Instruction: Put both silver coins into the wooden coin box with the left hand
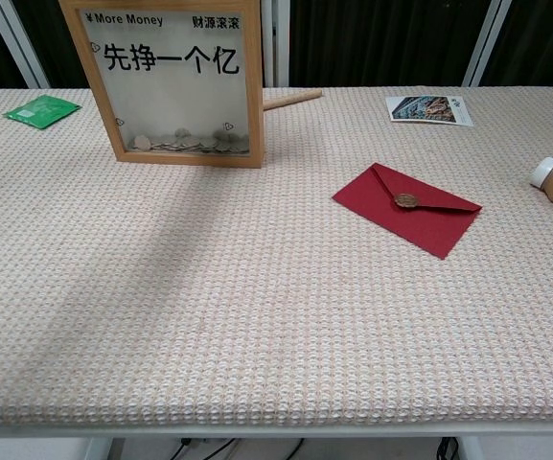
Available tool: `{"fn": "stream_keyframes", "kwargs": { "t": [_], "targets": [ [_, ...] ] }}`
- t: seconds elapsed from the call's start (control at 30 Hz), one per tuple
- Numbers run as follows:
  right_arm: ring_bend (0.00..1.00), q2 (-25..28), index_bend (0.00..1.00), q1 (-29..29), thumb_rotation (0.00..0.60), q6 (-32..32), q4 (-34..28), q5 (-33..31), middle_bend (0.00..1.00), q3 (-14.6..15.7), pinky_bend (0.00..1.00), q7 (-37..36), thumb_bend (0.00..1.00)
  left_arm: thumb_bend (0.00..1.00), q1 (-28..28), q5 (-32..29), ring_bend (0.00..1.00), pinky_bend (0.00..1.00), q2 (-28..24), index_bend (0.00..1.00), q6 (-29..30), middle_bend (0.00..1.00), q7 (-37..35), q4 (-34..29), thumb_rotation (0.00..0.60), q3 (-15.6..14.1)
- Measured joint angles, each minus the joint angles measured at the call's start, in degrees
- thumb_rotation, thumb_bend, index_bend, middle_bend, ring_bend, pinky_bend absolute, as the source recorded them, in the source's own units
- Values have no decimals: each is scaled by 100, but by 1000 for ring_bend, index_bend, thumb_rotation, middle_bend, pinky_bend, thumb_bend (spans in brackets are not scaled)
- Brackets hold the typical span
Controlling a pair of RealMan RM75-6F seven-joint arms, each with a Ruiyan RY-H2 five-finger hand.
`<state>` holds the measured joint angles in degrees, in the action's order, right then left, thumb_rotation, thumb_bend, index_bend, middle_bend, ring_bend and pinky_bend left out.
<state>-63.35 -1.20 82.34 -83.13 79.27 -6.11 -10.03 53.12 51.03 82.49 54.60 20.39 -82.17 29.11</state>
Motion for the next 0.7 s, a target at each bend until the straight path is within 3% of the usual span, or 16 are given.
{"fn": "stream_keyframes", "kwargs": {
  "t": [0.23, 0.7],
  "targets": [
    [0, -79, 0, 4, 600, -90, 274, -25, 0, 17, 0, -261, 303, 493, 195, -375, 184, 287, 110, 666, -67, 324, 139, 224, 600, -169],
    [0, -149, 0, 18, 600, -92, 440, 5, 0, 30, 0, -411, 303, 496, 297, -848, 184, 285, -30, 680, -13, 324, 167, -2, 600, -326]
  ]
}}
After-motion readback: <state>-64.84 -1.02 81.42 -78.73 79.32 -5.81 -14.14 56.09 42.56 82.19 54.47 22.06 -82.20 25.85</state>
